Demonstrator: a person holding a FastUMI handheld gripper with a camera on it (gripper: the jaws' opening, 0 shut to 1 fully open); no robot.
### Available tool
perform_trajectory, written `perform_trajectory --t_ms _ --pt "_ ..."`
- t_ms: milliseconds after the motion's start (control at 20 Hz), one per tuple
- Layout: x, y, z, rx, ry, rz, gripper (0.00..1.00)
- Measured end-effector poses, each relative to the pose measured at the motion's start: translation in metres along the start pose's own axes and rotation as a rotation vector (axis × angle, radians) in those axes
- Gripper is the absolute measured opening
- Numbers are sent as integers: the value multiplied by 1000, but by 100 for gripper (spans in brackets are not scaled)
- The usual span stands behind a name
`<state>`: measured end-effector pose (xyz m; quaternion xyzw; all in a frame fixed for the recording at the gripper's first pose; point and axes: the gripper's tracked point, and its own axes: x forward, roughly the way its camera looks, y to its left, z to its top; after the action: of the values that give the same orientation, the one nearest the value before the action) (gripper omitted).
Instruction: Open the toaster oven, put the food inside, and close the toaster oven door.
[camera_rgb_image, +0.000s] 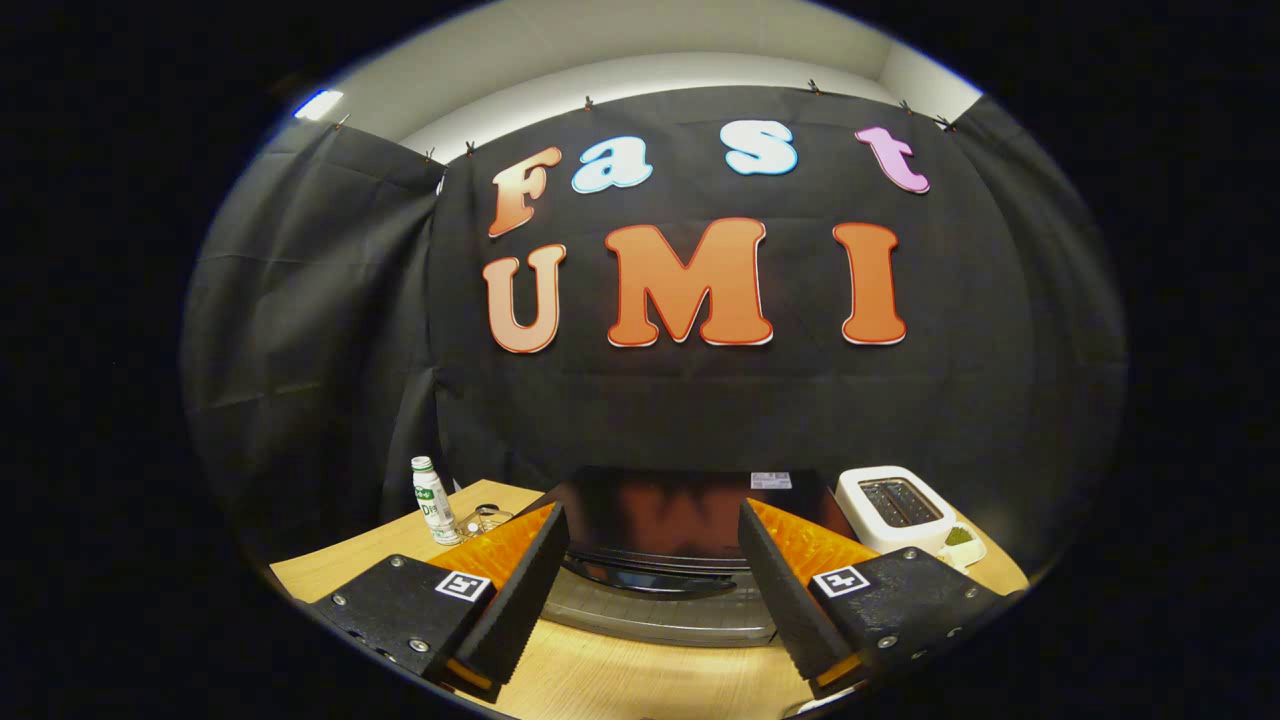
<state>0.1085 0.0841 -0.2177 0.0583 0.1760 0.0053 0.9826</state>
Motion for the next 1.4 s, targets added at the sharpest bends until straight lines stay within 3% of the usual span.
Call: perform_trajectory --t_ms 600,800,850,950,1400 --pt "48 0 -58 6 84 -73 100" --pt "47 3 -57 -22 -2 -75 97" --pt "43 5 -58 -25 -14 -73 87" --pt "36 9 -60 -21 -21 -67 82" --pt "-29 26 -88 20 -3 -36 80"
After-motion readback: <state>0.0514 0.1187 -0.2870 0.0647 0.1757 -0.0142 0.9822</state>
